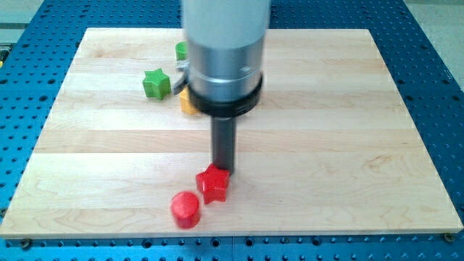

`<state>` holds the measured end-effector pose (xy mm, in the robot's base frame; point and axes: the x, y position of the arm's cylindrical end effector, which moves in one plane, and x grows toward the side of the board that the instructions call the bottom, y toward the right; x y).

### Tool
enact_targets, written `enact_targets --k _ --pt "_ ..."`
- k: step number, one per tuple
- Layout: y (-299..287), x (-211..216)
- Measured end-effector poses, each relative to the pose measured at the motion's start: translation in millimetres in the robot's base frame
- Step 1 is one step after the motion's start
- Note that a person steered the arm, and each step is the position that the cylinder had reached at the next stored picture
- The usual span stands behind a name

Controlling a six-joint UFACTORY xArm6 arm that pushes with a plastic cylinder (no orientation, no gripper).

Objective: Move the red circle into the red star

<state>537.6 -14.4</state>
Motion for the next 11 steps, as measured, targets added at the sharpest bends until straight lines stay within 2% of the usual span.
enact_targets --k 2,3,5,7,8,9,10,11 --pt "45 -18" --pt "55 78" --pt "25 81" --pt "-69 81" --pt "-97 26" --pt "-120 0" --pt "-215 29" --pt "-204 80"
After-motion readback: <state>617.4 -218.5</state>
